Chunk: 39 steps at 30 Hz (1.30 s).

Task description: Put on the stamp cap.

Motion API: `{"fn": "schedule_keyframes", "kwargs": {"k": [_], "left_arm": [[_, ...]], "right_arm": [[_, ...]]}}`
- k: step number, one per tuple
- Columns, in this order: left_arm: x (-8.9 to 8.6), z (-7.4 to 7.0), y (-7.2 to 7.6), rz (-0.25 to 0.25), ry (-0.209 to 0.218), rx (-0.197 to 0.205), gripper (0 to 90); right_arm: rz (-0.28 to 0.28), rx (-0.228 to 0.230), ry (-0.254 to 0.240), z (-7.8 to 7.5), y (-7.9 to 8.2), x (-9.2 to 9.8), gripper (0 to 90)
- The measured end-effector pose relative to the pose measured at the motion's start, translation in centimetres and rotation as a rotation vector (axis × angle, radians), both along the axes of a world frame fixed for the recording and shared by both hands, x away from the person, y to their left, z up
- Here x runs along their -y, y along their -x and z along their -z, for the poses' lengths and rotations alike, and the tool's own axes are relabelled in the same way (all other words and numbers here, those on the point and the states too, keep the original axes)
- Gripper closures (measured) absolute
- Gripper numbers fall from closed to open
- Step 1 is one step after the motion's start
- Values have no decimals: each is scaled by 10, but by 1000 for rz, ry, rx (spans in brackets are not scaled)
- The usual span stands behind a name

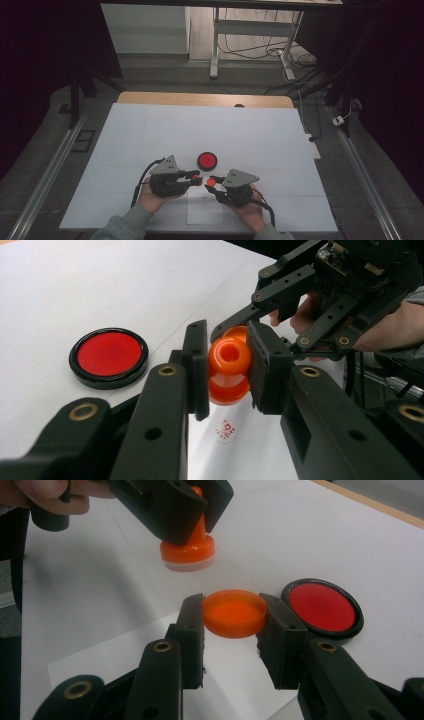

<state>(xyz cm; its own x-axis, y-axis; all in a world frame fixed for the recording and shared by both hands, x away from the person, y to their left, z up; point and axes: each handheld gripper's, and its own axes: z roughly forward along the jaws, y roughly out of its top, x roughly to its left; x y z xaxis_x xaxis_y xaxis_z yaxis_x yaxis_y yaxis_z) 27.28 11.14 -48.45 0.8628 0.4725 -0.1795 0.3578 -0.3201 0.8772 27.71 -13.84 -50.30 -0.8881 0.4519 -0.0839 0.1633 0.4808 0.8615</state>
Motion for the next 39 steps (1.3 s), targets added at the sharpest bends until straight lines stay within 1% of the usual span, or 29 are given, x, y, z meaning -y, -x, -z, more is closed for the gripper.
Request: {"fn": "schedule_keyframes", "kwargs": {"k": [2, 4, 8, 9, 10, 12, 14, 17, 18, 19, 27, 33, 39], "left_arm": [[0, 0, 0, 0, 0, 0, 714], [1, 0, 0, 2, 0, 0, 714], [2, 0, 1, 5, -3, 3, 714], [2, 0, 1, 5, -2, 4, 715], [2, 0, 1, 4, 2, 2, 714], [1, -1, 1, 9, 27, -10, 715], [1, -2, 0, 8, 37, -14, 715], [3, -2, 1, 9, 34, -12, 715], [3, -2, 1, 10, 33, -11, 715], [4, -2, 1, 12, 33, -10, 715], [8, -3, 2, 16, 28, -1, 715], [13, -3, 2, 20, 15, 5, 715], [15, -2, 2, 21, 18, 4, 715]], "right_arm": [[-4, -6, -18, 1, -1, -2, 641], [0, -5, -16, 1, 0, -2, 641], [-15, -7, -15, 3, 1, -3, 641], [-14, -11, -7, 3, 2, -2, 641], [-15, -8, -8, 4, 2, -2, 641], [-15, -10, -7, 4, 2, -2, 641], [-17, -10, -7, 4, 3, -3, 641], [-20, -8, -9, 5, 4, -5, 641], [-17, -4, 6, 4, 5, -5, 641], [-26, -7, -6, 5, 5, -6, 641], [-30, -6, -5, 5, 6, -10, 641], [-32, -7, -6, 5, 6, -10, 641], [-31, -9, -12, 4, 6, -10, 641]]}}
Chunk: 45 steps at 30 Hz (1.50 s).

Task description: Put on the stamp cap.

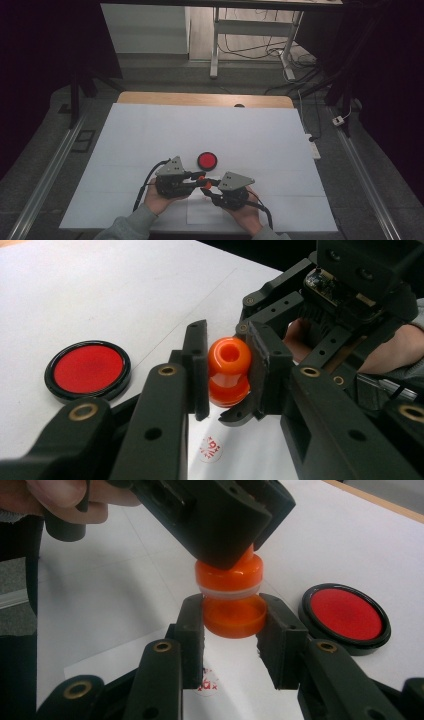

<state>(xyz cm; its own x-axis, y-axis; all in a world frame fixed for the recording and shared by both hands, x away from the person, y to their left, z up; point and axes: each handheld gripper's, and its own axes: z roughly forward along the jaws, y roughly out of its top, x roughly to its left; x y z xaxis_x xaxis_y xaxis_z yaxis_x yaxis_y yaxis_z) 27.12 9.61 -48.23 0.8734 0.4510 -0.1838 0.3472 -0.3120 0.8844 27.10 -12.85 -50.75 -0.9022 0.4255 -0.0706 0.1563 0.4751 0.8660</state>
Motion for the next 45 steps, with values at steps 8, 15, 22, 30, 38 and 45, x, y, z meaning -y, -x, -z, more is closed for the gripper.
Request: {"fn": "schedule_keyframes", "kwargs": {"k": [8, 15, 22, 30, 38, 45], "left_arm": [[4, 1, 0, 8, -3, 1, 715], [5, 2, 1, 7, -7, 1, 714], [5, 4, 0, 7, -8, -1, 715], [3, 4, 1, 9, 19, 5, 720], [2, 5, 1, 10, 19, 5, 723], [2, 7, 1, 8, 27, 5, 725]], "right_arm": [[-4, 0, -2, 0, 0, -1, 641], [-3, -6, -20, -1, 0, -1, 641], [-4, -7, -16, -1, 0, -1, 642], [10, -27, -43, -3, 1, 0, 646], [18, -33, -47, -4, 2, -1, 648], [29, -40, -46, -3, 3, -1, 649]]}}
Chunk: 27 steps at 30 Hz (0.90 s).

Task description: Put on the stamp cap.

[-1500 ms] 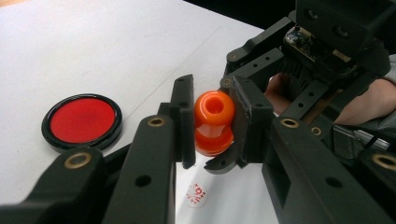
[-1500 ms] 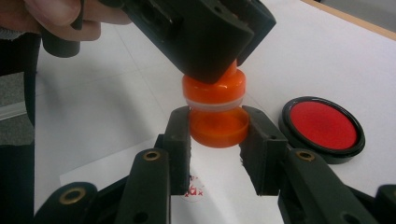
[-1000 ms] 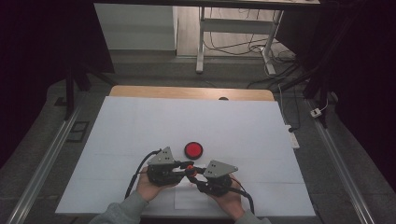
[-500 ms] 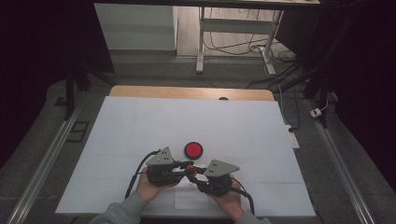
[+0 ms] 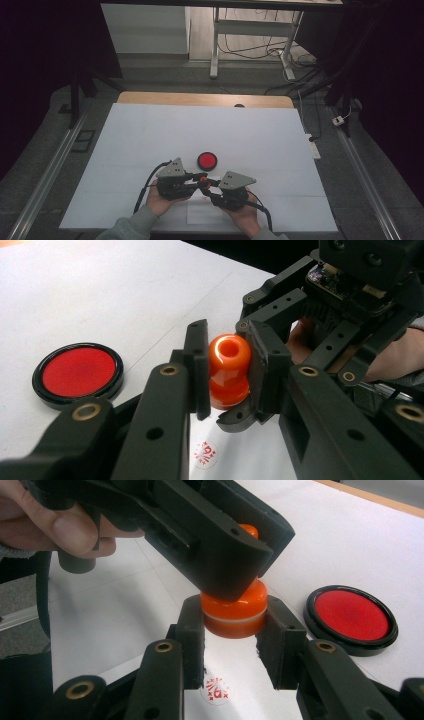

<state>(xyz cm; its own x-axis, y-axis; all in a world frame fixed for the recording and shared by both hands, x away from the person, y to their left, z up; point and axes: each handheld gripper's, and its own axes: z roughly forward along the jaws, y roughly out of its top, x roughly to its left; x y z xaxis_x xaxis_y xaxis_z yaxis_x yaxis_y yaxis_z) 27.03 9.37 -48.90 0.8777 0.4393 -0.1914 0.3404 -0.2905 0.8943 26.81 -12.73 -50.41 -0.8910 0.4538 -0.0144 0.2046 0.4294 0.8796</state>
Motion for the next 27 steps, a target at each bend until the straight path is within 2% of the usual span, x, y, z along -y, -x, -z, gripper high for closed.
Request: {"fn": "schedule_keyframes", "kwargs": {"k": [5, 9, 16, 18, 21, 24, 27], "left_arm": [[1, 3, 1, -12, 9, 5, 726], [2, 6, 1, -14, -2, 1, 727], [3, 8, 1, -17, 4, 0, 727], [3, 9, 2, -19, -1, 1, 727], [4, 7, 2, -15, -21, 10, 726], [3, 6, 2, -16, -23, 14, 724], [4, 5, 2, -18, -30, 16, 723]], "right_arm": [[6, -10, 6, 1, 0, 0, 649], [3, -32, 0, 3, -2, 0, 649], [5, -36, 17, 3, -2, 0, 648], [0, -40, 8, 4, -3, 0, 648], [-5, -36, 13, 5, -3, 0, 647], [-4, -10, 23, 4, -2, -1, 645], [-9, -10, 21, 4, -2, -1, 644]]}}
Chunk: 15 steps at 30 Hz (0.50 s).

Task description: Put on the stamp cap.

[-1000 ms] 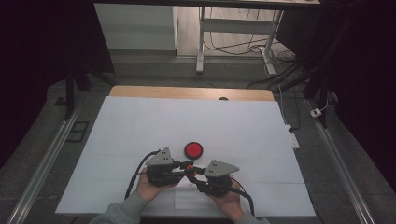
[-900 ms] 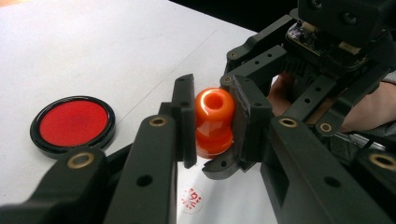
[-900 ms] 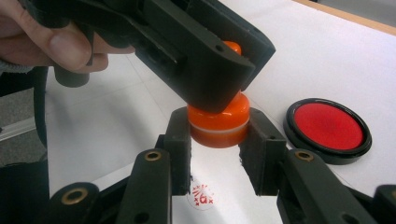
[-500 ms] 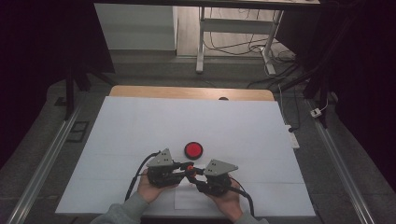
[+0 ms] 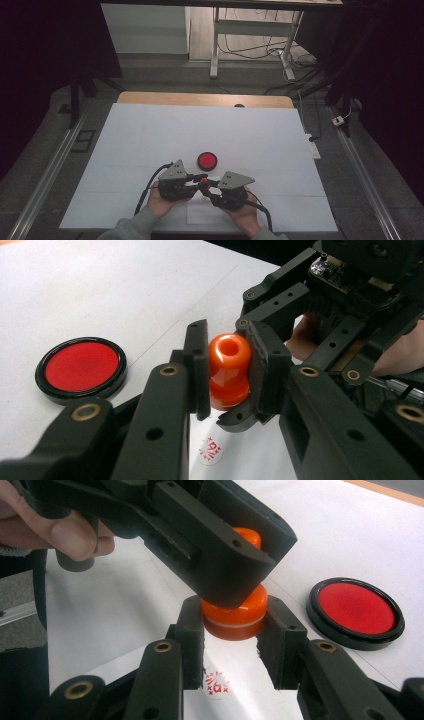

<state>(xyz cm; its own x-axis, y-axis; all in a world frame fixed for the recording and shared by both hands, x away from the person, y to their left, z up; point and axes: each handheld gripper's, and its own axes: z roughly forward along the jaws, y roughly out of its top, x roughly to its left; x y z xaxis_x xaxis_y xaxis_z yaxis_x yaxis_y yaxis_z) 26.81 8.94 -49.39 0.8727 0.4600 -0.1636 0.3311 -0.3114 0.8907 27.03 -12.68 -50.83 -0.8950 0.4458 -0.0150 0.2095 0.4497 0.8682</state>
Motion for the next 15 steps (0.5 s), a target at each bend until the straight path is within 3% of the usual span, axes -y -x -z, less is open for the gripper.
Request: {"fn": "schedule_keyframes", "kwargs": {"k": [15], "left_arm": [[1, -4, 0, 10, 0, 2, 722]], "right_arm": [[-4, 11, -15, 0, 0, 2, 607]]}}
